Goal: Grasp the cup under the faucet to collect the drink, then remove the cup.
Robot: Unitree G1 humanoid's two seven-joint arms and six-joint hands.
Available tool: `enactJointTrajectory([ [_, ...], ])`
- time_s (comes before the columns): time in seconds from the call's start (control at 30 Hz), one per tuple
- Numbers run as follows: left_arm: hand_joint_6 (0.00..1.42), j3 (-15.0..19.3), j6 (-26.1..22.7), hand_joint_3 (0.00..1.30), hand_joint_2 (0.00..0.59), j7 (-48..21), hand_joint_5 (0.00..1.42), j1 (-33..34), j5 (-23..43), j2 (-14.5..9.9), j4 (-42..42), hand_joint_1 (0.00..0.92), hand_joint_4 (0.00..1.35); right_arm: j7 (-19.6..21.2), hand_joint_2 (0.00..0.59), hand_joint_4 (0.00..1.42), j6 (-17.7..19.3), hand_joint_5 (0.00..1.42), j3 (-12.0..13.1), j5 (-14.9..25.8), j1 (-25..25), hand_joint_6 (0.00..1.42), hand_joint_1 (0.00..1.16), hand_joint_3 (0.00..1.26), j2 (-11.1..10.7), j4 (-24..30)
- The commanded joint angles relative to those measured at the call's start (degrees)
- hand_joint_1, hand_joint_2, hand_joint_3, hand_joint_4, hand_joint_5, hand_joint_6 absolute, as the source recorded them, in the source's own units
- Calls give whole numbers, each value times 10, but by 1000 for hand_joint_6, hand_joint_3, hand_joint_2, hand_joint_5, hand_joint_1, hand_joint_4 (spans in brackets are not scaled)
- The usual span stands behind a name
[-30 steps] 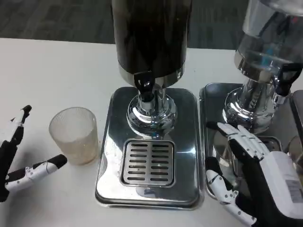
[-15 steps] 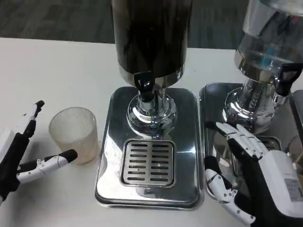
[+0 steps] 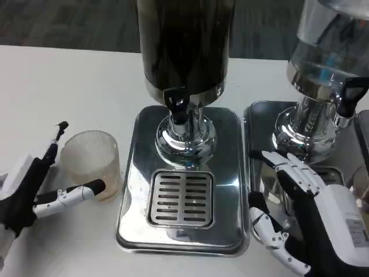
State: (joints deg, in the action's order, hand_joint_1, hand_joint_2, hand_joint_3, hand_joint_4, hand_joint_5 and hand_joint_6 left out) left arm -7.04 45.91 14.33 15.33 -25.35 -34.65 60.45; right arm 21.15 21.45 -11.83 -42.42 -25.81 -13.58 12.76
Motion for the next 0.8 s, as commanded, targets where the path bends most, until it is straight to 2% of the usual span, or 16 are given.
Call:
enactJointTrajectory([
  [0.03,261,-14,12,0,30,4,46,16,-6,9,14,235,0,3,436,197,-5,143,1,-3,-6,147,252,241,4,6],
  [0.37,265,-37,10,0,33,14,49,38,-9,19,34,236,0,1,436,197,-6,147,4,-1,-12,147,252,241,2,6],
  [0.57,295,-41,22,0,50,20,71,42,-5,36,53,246,0,-4,436,197,-9,155,5,2,-18,147,252,241,1,10],
  [0.8,451,-45,33,0,94,15,176,47,-2,52,69,279,0,-9,436,197,-12,157,8,6,-27,147,252,241,0,21],
])
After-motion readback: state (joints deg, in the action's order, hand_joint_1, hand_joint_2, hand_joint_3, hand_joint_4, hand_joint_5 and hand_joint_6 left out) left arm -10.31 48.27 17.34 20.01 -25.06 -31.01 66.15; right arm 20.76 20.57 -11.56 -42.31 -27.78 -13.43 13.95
